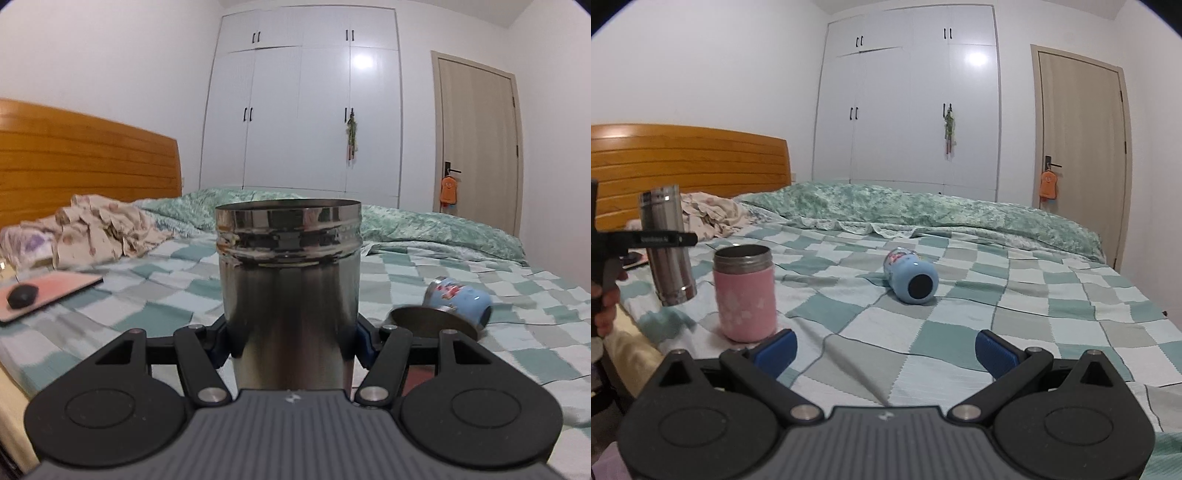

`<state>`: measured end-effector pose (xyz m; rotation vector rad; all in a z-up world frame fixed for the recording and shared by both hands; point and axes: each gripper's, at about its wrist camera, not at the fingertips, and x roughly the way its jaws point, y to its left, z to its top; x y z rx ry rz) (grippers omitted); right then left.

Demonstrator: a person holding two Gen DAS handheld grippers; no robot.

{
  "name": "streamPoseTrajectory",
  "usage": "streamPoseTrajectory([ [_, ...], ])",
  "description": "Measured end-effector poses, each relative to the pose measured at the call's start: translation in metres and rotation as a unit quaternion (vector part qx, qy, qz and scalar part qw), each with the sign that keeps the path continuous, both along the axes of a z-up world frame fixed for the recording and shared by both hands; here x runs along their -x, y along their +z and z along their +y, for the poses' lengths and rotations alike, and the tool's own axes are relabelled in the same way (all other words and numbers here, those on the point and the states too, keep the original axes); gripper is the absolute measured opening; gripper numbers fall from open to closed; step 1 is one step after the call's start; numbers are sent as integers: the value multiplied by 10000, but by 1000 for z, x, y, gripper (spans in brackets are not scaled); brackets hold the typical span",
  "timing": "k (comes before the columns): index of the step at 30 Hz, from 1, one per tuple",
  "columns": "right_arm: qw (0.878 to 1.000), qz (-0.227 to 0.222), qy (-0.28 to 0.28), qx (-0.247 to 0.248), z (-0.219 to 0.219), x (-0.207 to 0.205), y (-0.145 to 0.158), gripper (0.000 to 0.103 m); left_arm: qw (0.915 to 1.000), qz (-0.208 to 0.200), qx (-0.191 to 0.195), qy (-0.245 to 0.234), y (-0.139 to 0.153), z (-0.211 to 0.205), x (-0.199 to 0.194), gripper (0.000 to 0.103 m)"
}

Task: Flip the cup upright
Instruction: 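Carry the upright tumbler with the left tool beside the pink cup and lower it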

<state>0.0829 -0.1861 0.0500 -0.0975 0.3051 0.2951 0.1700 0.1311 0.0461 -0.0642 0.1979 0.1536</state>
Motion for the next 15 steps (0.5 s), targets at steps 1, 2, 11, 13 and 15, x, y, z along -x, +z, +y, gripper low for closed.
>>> streamPoseTrajectory([
  [1,10000,14,-46,40,0,-2,0,103,10000,15,22,-19,-7,2,-5,63],
  [2,9999,21,-99,79,0,-4,-1,103,10000,9,46,-52,-13,4,-9,64],
  [11,9997,32,-228,123,-5,-8,-2,103,9996,51,-256,-77,-38,0,-18,63],
  [13,9998,8,-198,85,-6,-6,-2,103,9997,78,-238,-68,-36,1,-17,64],
  [15,9998,-4,-180,44,-8,-3,-1,103,9996,84,-271,-29,-34,0,-15,73],
])
